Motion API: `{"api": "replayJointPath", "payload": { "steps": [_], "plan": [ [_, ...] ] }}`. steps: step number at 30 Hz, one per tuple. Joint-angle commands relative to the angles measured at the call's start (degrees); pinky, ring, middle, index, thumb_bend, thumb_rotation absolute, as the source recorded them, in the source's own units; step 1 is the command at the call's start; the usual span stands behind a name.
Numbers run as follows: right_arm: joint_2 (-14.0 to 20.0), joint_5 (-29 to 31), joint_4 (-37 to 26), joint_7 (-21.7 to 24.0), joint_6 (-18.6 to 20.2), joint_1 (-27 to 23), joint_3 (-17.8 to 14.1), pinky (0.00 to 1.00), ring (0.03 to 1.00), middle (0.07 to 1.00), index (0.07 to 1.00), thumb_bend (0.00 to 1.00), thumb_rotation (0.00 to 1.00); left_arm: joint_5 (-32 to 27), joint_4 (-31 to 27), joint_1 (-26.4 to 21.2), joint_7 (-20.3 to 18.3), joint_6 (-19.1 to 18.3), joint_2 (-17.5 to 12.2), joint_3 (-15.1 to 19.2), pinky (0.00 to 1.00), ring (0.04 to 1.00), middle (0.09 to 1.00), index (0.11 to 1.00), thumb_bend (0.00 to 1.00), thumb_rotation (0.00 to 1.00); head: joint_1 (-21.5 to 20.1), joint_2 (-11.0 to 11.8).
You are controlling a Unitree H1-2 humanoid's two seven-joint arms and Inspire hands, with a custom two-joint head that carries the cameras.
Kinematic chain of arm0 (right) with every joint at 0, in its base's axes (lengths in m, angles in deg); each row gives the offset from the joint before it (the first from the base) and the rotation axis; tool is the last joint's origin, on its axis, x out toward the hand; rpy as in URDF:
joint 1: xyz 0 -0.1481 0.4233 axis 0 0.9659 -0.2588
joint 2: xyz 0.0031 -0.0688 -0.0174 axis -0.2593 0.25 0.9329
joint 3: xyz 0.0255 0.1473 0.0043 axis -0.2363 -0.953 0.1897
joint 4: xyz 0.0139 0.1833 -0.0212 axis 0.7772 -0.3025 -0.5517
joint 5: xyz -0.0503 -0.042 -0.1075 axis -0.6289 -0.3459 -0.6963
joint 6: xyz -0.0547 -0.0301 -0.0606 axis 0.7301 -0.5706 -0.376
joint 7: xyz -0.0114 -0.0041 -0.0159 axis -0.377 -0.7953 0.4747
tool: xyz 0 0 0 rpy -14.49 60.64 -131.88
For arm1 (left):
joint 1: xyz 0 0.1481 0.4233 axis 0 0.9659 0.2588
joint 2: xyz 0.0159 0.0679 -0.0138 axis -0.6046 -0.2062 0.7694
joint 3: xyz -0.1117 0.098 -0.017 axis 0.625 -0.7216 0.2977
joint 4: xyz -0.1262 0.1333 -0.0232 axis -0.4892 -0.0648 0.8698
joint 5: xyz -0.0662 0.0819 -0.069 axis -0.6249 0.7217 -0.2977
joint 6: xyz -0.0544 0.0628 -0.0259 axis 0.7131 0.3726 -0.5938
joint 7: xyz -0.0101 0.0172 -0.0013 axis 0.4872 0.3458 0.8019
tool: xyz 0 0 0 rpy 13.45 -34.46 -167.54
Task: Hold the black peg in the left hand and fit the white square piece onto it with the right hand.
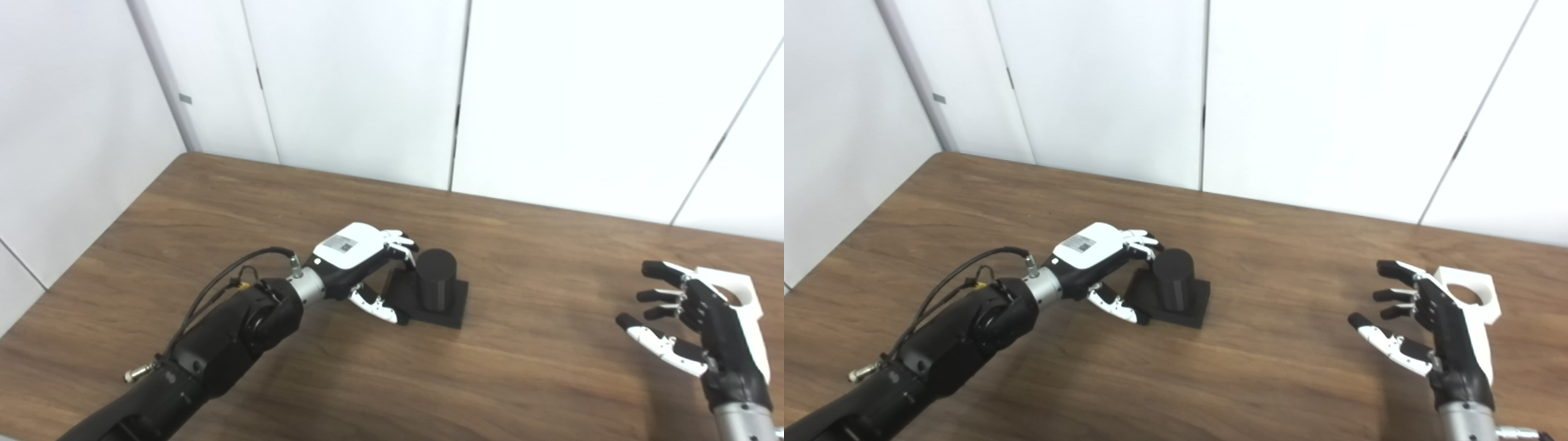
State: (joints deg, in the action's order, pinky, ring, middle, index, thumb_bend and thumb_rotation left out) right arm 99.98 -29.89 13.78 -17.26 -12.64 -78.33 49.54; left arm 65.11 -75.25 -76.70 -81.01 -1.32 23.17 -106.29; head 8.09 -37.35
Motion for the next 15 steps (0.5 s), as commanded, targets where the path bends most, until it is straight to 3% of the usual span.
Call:
{"api": "replayJointPath", "payload": {
  "steps": [1,9,15],
  "plan": [
    [0.6,-0.2,-0.6,-1.1,-4.1,-2.2,-0.2,0.50,0.621,0.750,0.715,0.54,0.00,2.1,-0.1,1.6,-4.6,2.5,1.7,-3.7,0.83,0.900,0.855,0.492,0.52,0.07,-0.4,-0.2],
    [-0.6,-0.6,-0.1,-1.7,-4.9,-2.6,0.1,0.50,0.617,0.747,0.718,0.55,0.00,2.2,1.3,0.9,-5.2,4.5,4.0,-5.5,0.82,0.900,0.846,0.491,0.52,0.07,-6.5,-1.1],
    [-0.9,-2.4,-1.0,-2.6,-5.4,-2.3,0.4,0.50,0.614,0.742,0.717,0.56,0.00,6.6,3.7,-0.9,-4.5,7.7,4.3,-8.7,0.82,0.887,0.852,0.492,0.52,0.07,-11.9,-1.3]
  ]
}}
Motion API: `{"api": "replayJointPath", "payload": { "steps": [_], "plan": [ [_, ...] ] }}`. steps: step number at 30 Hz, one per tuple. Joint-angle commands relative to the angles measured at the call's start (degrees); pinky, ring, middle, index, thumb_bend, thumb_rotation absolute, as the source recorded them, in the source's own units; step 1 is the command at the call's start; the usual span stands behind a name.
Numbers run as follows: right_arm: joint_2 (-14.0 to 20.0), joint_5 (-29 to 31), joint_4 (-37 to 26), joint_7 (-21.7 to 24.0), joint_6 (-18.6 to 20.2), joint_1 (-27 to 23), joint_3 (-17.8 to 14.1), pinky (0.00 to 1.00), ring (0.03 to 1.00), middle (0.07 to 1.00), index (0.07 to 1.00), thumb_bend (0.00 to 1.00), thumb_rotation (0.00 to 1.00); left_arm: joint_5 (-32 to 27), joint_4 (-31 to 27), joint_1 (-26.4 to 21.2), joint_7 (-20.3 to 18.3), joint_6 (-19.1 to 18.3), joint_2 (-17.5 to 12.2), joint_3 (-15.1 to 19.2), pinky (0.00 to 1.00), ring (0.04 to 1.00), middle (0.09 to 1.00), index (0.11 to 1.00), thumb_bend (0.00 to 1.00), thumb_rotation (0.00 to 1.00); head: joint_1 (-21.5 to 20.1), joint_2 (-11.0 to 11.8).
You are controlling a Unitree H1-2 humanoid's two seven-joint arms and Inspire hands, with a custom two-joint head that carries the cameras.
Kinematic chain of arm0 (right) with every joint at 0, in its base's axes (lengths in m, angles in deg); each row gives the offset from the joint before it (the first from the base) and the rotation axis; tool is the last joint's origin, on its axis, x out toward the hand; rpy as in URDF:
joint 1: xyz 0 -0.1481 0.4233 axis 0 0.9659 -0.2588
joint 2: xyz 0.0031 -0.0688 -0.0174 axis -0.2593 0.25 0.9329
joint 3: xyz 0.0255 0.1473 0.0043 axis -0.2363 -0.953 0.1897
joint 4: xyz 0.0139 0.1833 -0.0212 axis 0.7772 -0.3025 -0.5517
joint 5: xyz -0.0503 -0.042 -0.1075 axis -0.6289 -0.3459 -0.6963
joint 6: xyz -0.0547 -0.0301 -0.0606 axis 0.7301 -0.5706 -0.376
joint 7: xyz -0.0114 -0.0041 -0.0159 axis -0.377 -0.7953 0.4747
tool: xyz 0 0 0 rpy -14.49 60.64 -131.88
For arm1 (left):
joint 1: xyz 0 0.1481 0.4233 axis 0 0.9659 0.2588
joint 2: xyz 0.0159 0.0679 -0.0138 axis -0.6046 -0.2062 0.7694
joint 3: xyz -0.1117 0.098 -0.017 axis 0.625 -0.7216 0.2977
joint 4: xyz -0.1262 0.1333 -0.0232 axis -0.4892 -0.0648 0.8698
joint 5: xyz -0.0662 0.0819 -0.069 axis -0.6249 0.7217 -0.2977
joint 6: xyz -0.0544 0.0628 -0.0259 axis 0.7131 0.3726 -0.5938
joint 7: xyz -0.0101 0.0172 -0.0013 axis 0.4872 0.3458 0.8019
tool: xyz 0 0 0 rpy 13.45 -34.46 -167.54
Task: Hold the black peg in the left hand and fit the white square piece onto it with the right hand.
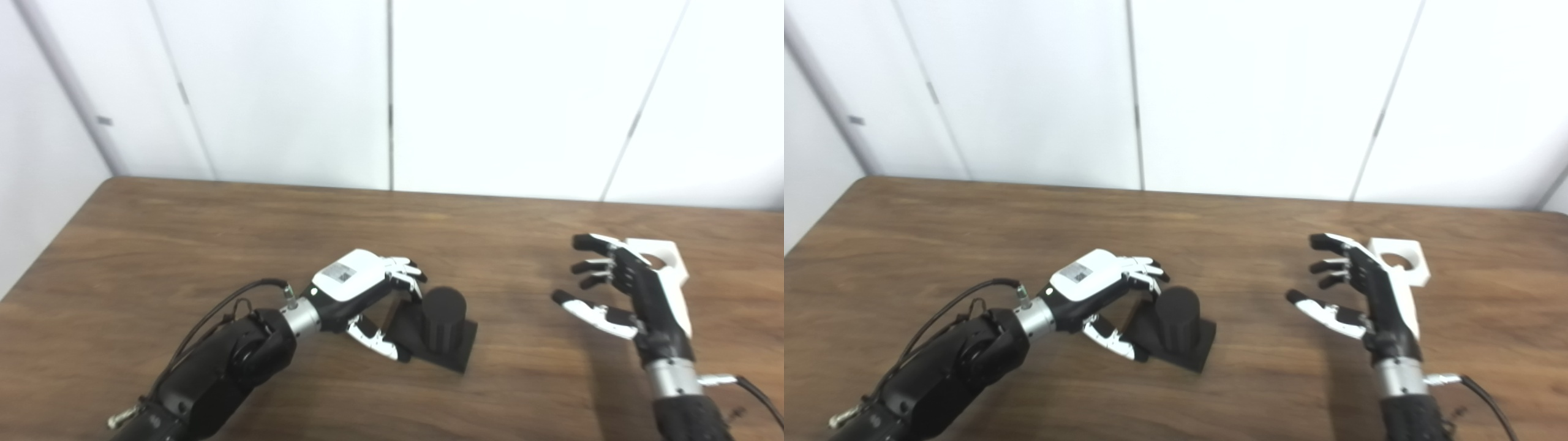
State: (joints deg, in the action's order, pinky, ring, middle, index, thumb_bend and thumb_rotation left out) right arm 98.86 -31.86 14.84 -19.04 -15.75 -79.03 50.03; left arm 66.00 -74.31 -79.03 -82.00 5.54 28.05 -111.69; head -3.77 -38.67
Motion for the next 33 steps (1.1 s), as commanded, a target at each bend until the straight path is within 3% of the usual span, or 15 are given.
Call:
{"api": "replayJointPath", "payload": {
  "steps": [1,10,14,19,22,27,33],
  "plan": [
    [0.6,-1.0,-2.8,-0.8,-1.8,-1.5,-0.2,0.50,0.619,0.744,0.720,0.57,0.01,6.3,2.9,1.2,-3.5,1.1,-0.6,-3.8,0.82,0.885,0.856,0.492,0.52,0.07,-0.8,0.0],
    [6.2,-2.5,-5.9,0.1,-1.5,-2.0,-2.7,0.50,0.626,0.748,0.765,0.62,0.00,7.3,4.3,0.1,-2.7,3.5,-0.9,-5.4,0.82,0.873,0.854,0.493,0.52,0.07,-5.0,0.8],
    [10.2,-5.9,-7.5,1.8,1.9,-3.8,-2.9,0.53,0.657,0.763,0.770,0.63,0.00,7.8,4.5,0.1,-1.3,4.2,-1.8,-5.8,0.80,0.858,0.842,0.492,0.52,0.07,-9.0,1.7],
    [17.8,-18.0,-11.0,7.4,9.7,-7.7,-0.9,0.60,0.732,0.799,0.796,0.71,0.06,5.8,4.5,0.0,-2.0,4.2,-3.1,-6.1,0.80,0.865,0.843,0.492,0.52,0.07,-12.6,2.6],
    [21.2,-21.3,-10.9,9.3,10.8,-10.7,-0.4,0.60,0.740,0.795,0.781,0.77,0.02,5.3,4.1,0.1,-2.9,4.2,-3.6,-6.0,0.81,0.872,0.843,0.492,0.52,0.07,-15.0,3.8],
    [23.5,-24.1,-9.1,10.5,11.6,-13.9,0.5,0.53,0.707,0.779,0.744,0.79,0.00,4.5,4.2,0.5,-1.8,4.3,-4.4,-6.4,0.80,0.861,0.834,0.491,0.52,0.07,-19.5,6.0],
    [28.2,-30.0,-7.1,18.7,15.9,-17.4,3.5,0.65,0.819,0.867,0.805,0.86,0.03,2.7,4.9,0.2,0.1,4.3,-5.7,-7.7,0.78,0.849,0.828,0.491,0.52,0.06,-21.4,6.9]
  ]
}}
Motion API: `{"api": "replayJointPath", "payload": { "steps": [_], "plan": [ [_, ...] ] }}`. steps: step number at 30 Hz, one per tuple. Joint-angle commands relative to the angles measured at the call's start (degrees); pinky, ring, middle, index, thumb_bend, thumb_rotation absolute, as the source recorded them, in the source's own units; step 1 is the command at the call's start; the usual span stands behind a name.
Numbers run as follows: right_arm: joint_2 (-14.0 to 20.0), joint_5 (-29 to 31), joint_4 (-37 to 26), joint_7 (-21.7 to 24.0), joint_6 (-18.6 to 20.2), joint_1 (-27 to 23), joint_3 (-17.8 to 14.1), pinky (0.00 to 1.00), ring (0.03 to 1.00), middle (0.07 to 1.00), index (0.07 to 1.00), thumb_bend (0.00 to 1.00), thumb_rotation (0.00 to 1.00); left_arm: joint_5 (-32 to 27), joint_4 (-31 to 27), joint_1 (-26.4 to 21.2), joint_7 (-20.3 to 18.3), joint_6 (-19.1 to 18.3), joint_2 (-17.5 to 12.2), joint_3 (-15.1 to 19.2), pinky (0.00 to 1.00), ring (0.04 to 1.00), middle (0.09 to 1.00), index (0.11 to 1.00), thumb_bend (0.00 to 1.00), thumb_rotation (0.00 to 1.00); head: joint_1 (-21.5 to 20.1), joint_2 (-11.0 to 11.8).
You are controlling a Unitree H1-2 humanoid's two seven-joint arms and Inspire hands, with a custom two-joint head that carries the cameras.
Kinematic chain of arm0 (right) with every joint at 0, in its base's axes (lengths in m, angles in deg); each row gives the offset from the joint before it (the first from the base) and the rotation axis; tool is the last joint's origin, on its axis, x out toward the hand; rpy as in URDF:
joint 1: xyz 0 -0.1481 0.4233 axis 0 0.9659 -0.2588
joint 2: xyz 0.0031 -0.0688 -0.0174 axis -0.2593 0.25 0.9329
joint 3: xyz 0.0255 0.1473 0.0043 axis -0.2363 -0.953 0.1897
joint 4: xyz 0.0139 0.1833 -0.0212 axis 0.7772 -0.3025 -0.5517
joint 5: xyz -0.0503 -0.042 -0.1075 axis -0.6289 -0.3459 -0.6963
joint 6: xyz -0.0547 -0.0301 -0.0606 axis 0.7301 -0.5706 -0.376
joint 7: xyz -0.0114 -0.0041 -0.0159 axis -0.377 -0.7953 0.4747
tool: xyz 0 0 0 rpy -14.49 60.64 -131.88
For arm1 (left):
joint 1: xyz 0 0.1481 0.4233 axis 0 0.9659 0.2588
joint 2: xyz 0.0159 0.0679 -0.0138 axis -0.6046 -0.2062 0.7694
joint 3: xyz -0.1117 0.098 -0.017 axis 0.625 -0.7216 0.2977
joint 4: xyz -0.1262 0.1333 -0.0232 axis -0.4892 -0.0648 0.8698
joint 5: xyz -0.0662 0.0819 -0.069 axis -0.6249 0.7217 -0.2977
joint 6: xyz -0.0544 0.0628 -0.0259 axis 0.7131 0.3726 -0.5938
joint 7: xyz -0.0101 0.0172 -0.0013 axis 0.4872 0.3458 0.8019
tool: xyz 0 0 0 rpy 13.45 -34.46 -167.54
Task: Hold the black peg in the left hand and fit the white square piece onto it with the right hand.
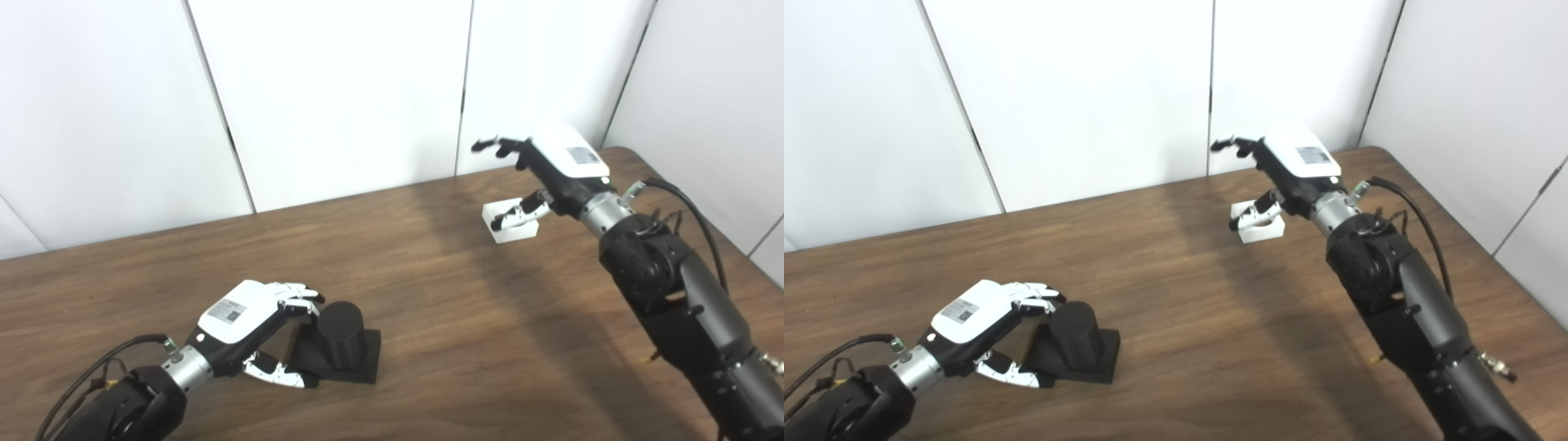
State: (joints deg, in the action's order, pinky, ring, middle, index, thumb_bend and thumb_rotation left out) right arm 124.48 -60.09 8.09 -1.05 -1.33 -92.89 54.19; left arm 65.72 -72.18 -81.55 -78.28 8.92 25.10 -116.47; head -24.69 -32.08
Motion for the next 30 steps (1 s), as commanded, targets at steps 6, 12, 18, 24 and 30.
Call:
{"api": "replayJointPath", "payload": {
  "steps": [6,12,18,24,30],
  "plan": [
    [5.7,-8.1,3.3,5.1,2.9,-6.4,3.2,0.73,0.884,0.918,0.847,0.93,0.09,1.9,2.5,2.4,-2.1,0.9,-4.2,-4.4,0.76,0.831,0.812,0.490,0.52,0.06,-1.4,1.0],
    [6.9,-11.0,6.1,13.2,6.2,-9.7,6.6,0.88,0.972,0.983,0.913,0.97,0.17,2.1,1.7,2.8,-3.0,0.9,-4.9,-4.4,0.77,0.835,0.821,0.490,0.52,0.06,-2.1,1.5],
    [6.8,-12.0,9.9,16.8,6.7,-12.7,8.9,0.90,0.978,0.986,0.922,1.00,0.18,1.7,2.3,2.8,-1.9,0.9,-5.2,-5.1,0.77,0.835,0.822,0.490,0.52,0.06,-2.3,1.6],
    [6.2,-12.9,14.4,17.4,6.0,-15.5,11.6,0.89,0.967,0.975,0.923,1.00,0.18,1.3,3.1,2.6,-0.7,0.9,-5.3,-6.1,0.77,0.836,0.825,0.491,0.52,0.06,-2.2,1.4],
    [4.9,-13.1,21.5,14.7,5.1,-18.3,14.3,0.87,0.946,0.961,0.914,0.98,0.16,1.6,2.7,2.7,-0.2,0.9,-5.4,-6.3,0.77,0.833,0.826,0.491,0.52,0.06,-1.8,1.3]
  ]
}}
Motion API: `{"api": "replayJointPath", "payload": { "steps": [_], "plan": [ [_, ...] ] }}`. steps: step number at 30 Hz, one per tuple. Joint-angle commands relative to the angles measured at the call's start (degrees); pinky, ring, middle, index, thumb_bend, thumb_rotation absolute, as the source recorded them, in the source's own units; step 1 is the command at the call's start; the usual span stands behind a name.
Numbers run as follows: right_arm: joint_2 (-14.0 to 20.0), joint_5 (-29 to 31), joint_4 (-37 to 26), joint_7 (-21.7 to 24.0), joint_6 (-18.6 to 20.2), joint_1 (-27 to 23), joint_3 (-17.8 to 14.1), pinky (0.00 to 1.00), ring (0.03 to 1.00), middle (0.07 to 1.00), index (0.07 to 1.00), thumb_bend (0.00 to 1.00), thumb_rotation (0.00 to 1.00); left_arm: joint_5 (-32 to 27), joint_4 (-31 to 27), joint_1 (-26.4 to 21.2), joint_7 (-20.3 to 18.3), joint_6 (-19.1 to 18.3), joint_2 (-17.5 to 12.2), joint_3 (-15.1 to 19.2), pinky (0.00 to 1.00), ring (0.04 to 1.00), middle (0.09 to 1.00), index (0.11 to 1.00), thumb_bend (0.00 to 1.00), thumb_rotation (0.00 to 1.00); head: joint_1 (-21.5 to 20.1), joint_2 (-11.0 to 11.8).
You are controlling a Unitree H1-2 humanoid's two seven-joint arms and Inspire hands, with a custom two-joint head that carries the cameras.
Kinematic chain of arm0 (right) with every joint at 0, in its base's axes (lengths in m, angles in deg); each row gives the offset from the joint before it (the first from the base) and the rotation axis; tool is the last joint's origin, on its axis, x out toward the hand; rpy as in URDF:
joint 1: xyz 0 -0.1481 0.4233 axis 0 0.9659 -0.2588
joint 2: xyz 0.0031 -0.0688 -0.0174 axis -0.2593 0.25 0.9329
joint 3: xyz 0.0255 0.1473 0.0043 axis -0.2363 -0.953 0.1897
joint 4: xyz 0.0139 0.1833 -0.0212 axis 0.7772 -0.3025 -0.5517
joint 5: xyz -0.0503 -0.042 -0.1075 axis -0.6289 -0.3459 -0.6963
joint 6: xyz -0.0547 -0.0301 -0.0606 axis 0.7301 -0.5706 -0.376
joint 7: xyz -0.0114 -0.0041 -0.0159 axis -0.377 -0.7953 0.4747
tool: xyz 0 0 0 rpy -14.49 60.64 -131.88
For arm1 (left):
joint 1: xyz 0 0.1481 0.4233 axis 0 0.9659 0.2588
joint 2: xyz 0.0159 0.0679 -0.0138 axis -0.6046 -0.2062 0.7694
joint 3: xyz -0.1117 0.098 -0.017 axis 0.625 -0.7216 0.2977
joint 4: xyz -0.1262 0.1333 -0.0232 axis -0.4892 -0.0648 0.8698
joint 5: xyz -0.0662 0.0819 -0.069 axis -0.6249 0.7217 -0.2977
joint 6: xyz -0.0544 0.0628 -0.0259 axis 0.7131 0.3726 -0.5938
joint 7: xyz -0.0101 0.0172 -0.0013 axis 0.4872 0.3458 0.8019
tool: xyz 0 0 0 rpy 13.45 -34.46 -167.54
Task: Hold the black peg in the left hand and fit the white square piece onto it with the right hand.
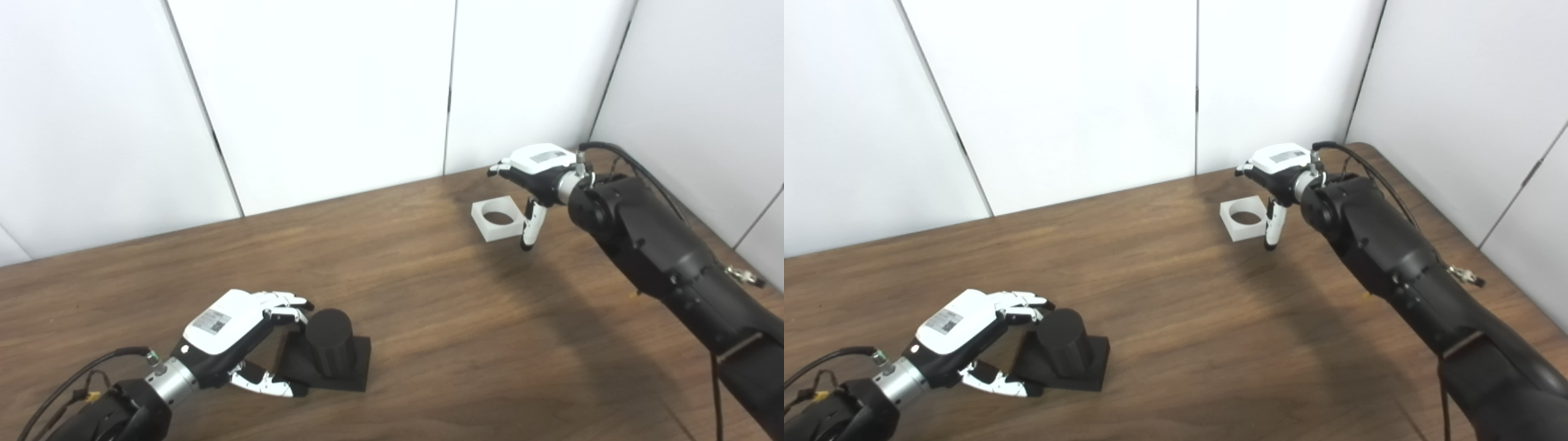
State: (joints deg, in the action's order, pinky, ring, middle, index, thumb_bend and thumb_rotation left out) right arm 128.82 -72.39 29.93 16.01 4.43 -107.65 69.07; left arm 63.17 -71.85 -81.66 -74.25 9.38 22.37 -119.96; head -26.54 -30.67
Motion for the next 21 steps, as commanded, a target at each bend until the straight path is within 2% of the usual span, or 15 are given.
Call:
{"api": "replayJointPath", "payload": {
  "steps": [1,5,11,21],
  "plan": [
    [0.3,-0.6,0.7,-2.9,-0.8,-3.9,-0.4,0.87,0.939,0.956,0.911,0.97,0.16,4.1,2.4,2.9,-4.3,0.4,-2.6,-2.8,0.77,0.832,0.825,0.491,0.52,0.06,0.1,-0.1],
    [-1.0,0.2,4.9,-5.4,-1.0,-5.0,0.1,0.85,0.919,0.939,0.896,0.96,0.15,3.8,1.4,3.4,-6.4,0.4,-2.3,-1.7,0.79,0.845,0.834,0.491,0.52,0.06,0.5,-0.2],
    [-2.0,0.9,9.1,-5.8,-1.5,-6.4,1.9,0.88,0.933,0.948,0.899,0.96,0.14,4.7,0.4,4.0,-7.0,0.3,-1.9,-1.1,0.79,0.851,0.836,0.491,0.52,0.06,0.7,-0.3],
    [-3.2,2.7,13.0,-7.3,-4.0,-6.8,4.0,0.89,0.912,0.931,0.884,0.92,0.18,4.3,-0.5,4.1,-9.0,0.3,-1.9,-0.4,0.78,0.846,0.833,0.491,0.52,0.06,1.1,-0.5]
  ]
}}
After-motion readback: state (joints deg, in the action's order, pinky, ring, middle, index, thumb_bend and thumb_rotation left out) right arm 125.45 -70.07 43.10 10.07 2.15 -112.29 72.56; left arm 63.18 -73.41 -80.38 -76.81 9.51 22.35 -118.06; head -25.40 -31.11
